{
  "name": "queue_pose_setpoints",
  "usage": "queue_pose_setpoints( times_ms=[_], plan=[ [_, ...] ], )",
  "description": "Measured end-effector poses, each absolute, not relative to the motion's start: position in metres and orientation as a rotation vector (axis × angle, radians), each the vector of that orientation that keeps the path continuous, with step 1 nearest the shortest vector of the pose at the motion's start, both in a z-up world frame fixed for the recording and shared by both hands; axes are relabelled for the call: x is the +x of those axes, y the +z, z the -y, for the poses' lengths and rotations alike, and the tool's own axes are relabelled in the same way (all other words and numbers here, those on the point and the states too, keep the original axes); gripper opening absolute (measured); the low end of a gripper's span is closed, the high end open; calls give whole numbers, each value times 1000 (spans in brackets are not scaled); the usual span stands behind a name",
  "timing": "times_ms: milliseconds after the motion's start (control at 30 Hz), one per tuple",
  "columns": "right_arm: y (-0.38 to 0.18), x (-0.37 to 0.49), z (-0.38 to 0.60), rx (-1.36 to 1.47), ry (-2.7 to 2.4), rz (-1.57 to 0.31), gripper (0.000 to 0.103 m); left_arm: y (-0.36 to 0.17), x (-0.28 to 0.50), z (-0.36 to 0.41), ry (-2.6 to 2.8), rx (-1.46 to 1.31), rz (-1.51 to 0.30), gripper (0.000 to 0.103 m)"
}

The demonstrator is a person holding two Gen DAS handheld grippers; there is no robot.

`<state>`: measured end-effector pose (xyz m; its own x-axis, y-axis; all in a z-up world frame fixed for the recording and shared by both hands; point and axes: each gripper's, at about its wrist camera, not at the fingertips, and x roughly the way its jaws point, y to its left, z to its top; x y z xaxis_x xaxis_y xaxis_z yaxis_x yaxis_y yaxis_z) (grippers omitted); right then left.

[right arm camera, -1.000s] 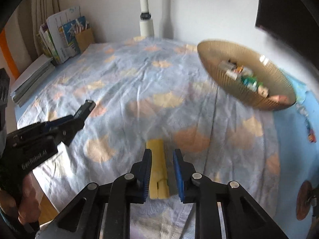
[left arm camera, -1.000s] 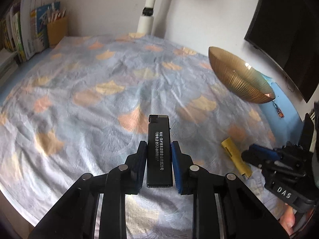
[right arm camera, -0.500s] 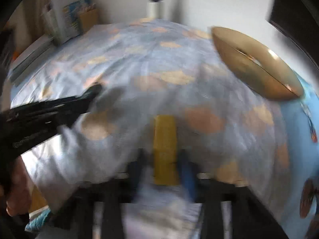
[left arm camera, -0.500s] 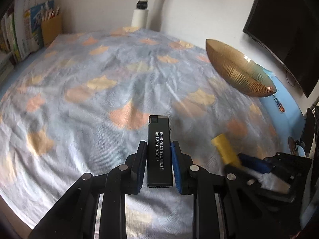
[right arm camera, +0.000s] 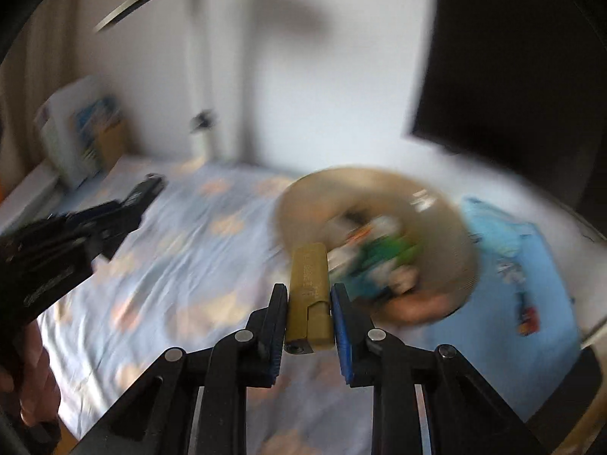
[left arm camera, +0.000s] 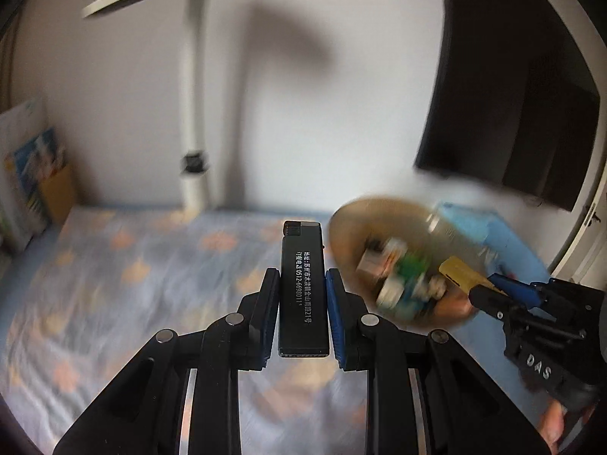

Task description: Organize rigid objects

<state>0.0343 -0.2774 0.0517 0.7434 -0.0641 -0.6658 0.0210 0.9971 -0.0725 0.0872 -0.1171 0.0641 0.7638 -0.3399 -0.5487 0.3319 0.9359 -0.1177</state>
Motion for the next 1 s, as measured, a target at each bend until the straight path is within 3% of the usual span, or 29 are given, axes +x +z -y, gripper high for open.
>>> queue_pose_setpoints(
  times_ms=[167, 433, 500, 533, 600, 767, 833, 1000],
  plan=[
    [65, 63, 332, 20, -157, -712, 23, 58, 119, 166, -414, -7, -614, 21],
    [38, 93, 378, 99, -244, -789, 22, 15, 144, 214, -429, 75, -709, 22],
    [34, 96, 385, 108, -245, -799, 23, 15, 149, 215, -466, 61, -724, 33],
    [33, 98, 388, 113, -255, -810, 26, 16, 149, 212, -466, 52, -726, 39],
    [33, 98, 394, 128, -279, -820, 36, 23, 146, 199, -465, 22, -715, 39],
    [50, 78, 383, 141, -243, -785, 41, 45, 124, 150, -420, -20, -675, 44],
    [58, 71, 368, 126, -222, -775, 54, 55, 110, 124, -376, -35, -652, 45],
    [81, 47, 306, 75, -84, -724, 56, 70, 77, 66, -289, -44, -624, 45]
  ],
)
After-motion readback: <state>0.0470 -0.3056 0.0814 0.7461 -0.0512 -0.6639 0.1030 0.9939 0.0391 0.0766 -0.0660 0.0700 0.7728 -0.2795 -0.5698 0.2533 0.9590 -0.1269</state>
